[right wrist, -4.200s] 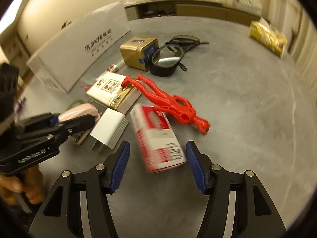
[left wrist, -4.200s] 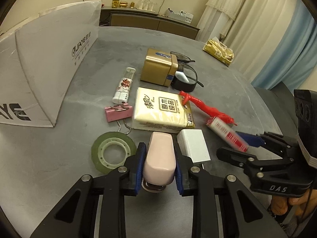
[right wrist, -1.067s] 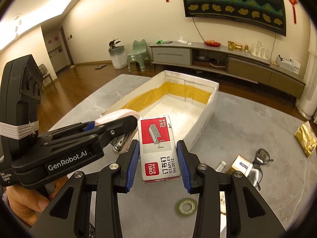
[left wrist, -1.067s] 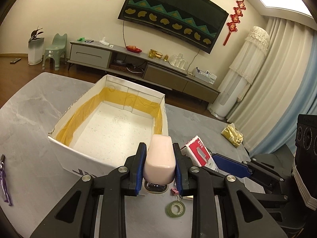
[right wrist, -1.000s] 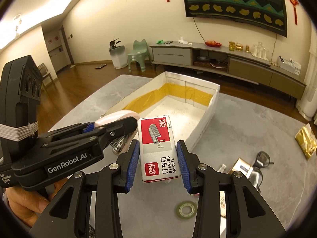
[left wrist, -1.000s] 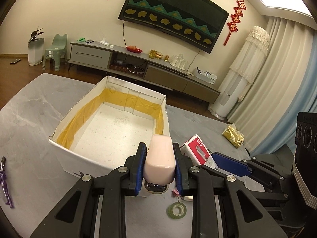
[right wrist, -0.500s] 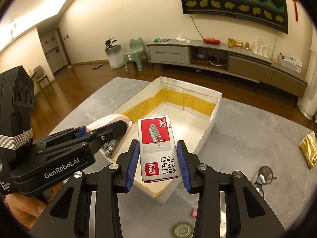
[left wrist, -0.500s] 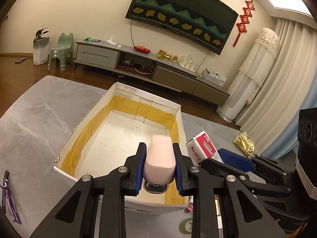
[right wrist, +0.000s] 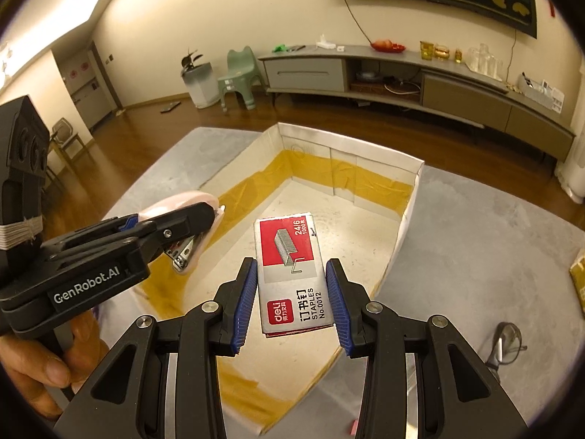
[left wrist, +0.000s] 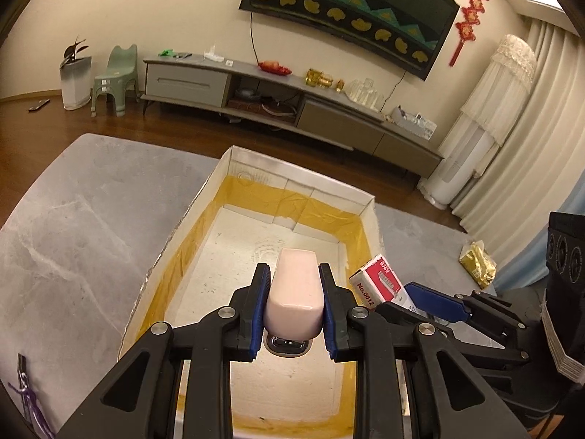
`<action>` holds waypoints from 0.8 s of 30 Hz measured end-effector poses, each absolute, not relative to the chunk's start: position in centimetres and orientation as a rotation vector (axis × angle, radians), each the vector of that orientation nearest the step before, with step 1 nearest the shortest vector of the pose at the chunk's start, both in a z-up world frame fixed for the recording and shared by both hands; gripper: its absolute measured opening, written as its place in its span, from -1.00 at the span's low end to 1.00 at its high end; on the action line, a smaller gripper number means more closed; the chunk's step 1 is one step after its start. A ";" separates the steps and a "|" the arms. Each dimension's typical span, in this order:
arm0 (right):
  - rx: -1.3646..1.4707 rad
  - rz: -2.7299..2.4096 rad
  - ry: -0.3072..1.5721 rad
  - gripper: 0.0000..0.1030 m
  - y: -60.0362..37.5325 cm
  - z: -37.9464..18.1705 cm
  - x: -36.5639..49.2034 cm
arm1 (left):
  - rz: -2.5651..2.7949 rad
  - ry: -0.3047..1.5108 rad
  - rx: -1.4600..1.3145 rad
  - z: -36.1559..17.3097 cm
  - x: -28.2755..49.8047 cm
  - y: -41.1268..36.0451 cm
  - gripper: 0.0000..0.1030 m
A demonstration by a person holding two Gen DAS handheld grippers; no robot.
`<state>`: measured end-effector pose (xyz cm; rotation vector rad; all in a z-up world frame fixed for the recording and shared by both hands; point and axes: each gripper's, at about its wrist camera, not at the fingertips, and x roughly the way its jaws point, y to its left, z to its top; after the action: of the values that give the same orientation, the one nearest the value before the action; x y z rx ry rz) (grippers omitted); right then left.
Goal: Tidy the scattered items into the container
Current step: 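Open both tools to drop the stapler and staples box inside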
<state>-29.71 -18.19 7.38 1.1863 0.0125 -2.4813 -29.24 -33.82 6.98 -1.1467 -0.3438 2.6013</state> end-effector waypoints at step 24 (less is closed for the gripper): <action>1.226 -2.572 0.018 0.03 -17.0 5.1 -33.6 | 2.651 -0.190 -1.234 5.0 -33.7 -35.3 0.20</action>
<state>-33.60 -17.01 5.13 1.2262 0.0182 -2.5716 -33.72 -35.34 5.00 -1.2344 -0.1902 2.6507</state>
